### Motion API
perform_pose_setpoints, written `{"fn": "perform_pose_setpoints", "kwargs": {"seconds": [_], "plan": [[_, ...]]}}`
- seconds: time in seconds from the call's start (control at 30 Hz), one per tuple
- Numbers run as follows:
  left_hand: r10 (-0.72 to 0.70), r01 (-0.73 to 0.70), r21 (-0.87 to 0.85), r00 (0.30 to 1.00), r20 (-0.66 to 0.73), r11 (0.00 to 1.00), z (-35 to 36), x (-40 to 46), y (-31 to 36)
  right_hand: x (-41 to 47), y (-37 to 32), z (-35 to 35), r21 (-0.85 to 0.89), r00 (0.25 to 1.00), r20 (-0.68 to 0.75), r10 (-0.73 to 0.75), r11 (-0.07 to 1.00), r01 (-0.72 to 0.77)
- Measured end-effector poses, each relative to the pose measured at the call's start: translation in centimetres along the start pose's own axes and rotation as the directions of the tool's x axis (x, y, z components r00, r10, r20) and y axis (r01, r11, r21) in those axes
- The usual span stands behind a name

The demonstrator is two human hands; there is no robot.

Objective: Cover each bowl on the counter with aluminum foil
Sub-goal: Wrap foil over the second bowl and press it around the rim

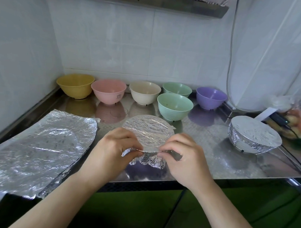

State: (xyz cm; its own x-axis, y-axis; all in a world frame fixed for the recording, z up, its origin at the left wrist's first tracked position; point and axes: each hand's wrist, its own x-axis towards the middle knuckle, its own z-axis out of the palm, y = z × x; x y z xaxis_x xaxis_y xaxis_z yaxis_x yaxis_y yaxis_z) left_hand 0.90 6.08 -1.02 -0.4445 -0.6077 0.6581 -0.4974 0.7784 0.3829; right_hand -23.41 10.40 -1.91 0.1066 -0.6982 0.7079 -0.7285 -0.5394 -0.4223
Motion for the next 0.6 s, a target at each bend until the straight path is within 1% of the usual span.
{"fn": "perform_pose_setpoints", "kwargs": {"seconds": [0.1, 0.17, 0.23, 0.33, 0.43, 0.5, 0.6], "plan": [[0.055, -0.056, 0.064, 0.998, 0.013, 0.996, 0.2, 0.0, 0.6, 0.3, -0.6, 0.7, 0.0, 1.0, 0.002, -0.008, 1.0, 0.008], [0.072, -0.072, 0.079, 0.997, -0.003, 0.994, 1.0, 0.0, 1.0, 0.4, -1.2, 1.2, 0.016, 0.999, 0.029, -0.021, 1.0, 0.02], [0.039, -0.037, 0.062, 0.999, -0.031, 0.997, 1.5, -0.1, 1.0, 0.6, -1.6, 1.1, 0.074, 0.998, 0.061, -0.003, 0.997, -0.001], [-0.038, 0.039, 0.022, 0.998, -0.053, 0.999, 1.4, -0.4, 0.5, 1.1, -1.1, 0.1, 0.177, 0.996, 0.045, 0.081, 0.98, -0.088], [-0.081, 0.082, 0.021, 0.995, -0.06, 0.996, 1.0, -0.5, 0.2, 1.3, -0.1, -0.5, 0.18, 0.991, 0.065, 0.119, 0.975, -0.129], [-0.084, 0.086, 0.032, 0.995, -0.055, 0.996, 0.8, -0.5, 0.3, 1.3, -0.2, -0.3, 0.165, 0.989, 0.096, 0.111, 0.978, -0.126], [-0.078, 0.08, 0.04, 0.996, -0.049, 0.996, 1.2, -0.5, 0.6, 1.4, -0.3, 0.3, 0.146, 0.992, 0.096, 0.079, 0.985, -0.092]]}}
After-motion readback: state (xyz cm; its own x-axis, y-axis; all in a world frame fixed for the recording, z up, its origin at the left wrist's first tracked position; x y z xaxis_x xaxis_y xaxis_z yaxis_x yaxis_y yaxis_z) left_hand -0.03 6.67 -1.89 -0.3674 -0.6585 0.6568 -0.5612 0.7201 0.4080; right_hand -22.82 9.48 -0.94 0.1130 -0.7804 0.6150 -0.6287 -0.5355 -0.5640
